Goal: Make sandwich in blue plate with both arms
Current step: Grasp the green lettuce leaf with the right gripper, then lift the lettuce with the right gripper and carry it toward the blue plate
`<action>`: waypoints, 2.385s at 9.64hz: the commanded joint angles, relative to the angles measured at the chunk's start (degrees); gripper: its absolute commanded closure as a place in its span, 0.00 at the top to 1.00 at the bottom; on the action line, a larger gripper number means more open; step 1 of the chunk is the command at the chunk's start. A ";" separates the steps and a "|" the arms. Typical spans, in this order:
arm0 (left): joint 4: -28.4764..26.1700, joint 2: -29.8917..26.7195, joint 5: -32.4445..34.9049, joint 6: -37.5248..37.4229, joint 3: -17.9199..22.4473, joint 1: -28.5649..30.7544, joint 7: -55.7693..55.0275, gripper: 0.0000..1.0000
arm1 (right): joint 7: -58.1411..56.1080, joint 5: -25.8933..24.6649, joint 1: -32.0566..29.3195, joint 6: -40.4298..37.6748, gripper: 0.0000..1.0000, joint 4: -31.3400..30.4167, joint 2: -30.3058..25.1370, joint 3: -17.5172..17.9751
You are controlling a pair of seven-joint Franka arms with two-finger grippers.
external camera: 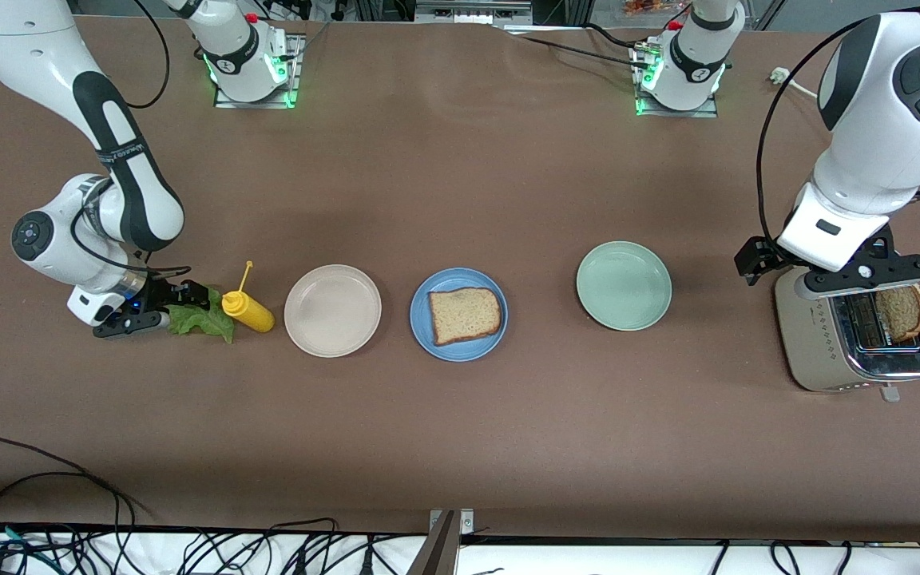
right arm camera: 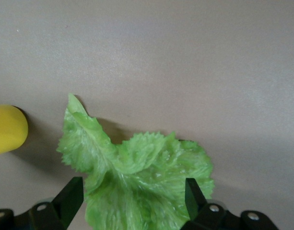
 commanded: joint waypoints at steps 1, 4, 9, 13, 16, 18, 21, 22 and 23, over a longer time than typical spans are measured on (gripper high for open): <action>-1.75 -1.92 -1.46 0.55 -0.43 1.14 1.60 1.00 | -1.92 1.28 -0.44 3.41 0.96 -1.25 1.34 0.60; -1.75 -1.92 -1.46 0.73 -0.43 1.14 1.60 1.00 | -2.80 1.28 -0.44 5.97 0.82 -1.25 2.93 0.69; -1.75 -1.83 -1.46 0.82 -0.43 1.14 1.60 1.00 | -2.63 1.28 -0.44 4.22 0.00 -0.82 1.35 0.78; -1.66 -1.83 -1.46 0.82 -0.34 1.23 2.39 1.00 | -2.19 2.06 -0.44 -11.73 0.00 4.96 -4.44 0.78; -1.57 -1.83 -1.46 0.82 -0.34 1.41 2.39 1.00 | -2.54 2.51 -0.44 -29.13 0.00 15.67 -7.00 -0.44; -1.48 -1.92 -1.63 0.73 -0.34 1.41 2.39 1.00 | -2.45 2.42 -0.53 -41.44 0.00 24.55 -6.92 -1.42; -2.01 -4.63 -6.27 0.03 -0.34 3.42 4.92 1.00 | 0.08 2.16 -0.44 -45.98 0.00 28.10 -7.35 -1.25; -4.01 -7.86 -10.21 -0.06 -0.34 6.39 9.29 1.00 | 3.58 1.46 0.16 -45.98 0.00 28.19 -7.79 -0.81; -7.08 -11.90 -15.73 -0.15 -0.34 9.64 14.56 1.00 | 7.44 0.76 1.56 -46.06 0.00 28.19 -8.23 -0.72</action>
